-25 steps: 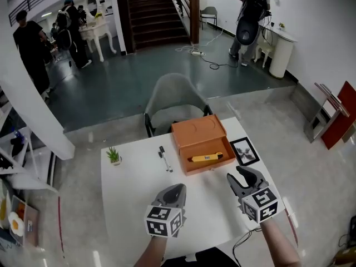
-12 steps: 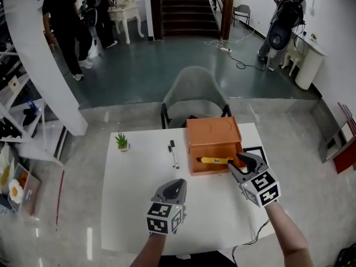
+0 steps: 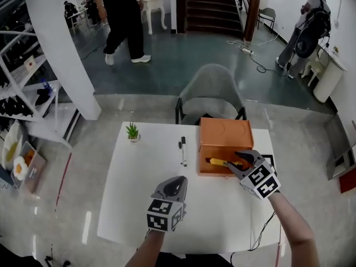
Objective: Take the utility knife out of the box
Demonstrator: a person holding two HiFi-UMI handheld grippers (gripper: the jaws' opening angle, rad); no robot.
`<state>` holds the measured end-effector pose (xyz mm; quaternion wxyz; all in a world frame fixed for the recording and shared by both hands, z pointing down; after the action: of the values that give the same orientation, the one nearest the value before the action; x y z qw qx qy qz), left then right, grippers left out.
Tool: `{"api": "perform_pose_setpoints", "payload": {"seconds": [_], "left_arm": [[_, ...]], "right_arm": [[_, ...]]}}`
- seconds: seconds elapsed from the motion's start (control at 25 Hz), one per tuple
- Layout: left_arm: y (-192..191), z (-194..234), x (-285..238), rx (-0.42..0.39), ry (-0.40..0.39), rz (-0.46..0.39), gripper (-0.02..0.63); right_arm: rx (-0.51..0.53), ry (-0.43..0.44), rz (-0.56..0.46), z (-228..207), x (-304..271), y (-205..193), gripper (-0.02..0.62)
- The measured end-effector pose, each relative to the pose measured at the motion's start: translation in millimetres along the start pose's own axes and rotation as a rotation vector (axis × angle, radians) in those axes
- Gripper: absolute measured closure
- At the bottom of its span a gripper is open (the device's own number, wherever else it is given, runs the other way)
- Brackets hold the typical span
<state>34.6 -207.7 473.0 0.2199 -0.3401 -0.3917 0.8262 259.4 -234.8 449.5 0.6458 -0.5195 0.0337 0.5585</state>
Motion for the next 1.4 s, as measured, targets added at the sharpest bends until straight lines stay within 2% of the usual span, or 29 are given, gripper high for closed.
{"api": "perform_pose_setpoints", "payload": {"seconds": [0.44, 0.68, 1.0, 1.4], "left_arm": [[-4, 5, -4, 0.024, 0.042, -0.006, 0.588], [-4, 10, -4, 0.032, 0.059, -0.007, 0.586], [-6, 23, 0, 0.055, 0.094, -0.015, 0.586], [-9, 35, 2, 0.087, 0.116, -0.016, 0.586]], "right_arm": [[0.1, 0.149, 0.064, -2, -37, -12, 0.445], [0.163, 0.226, 0.153, 8, -59, -32, 0.43], [0.194, 0.291, 0.239, 14, -88, -52, 0.423], [0.271, 0.352, 0.281, 20, -105, -57, 0.415]]}}
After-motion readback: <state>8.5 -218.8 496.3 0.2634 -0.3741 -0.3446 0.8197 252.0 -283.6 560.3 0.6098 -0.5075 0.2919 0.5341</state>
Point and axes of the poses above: the fingertips, and each gripper's own axes: x backward along the fingers, z to its left, y out of its top, the point moved 6 cm from there along x, backward along the fingers, and after that the axes turned 15 degrees about x, right-handed, at the moved point
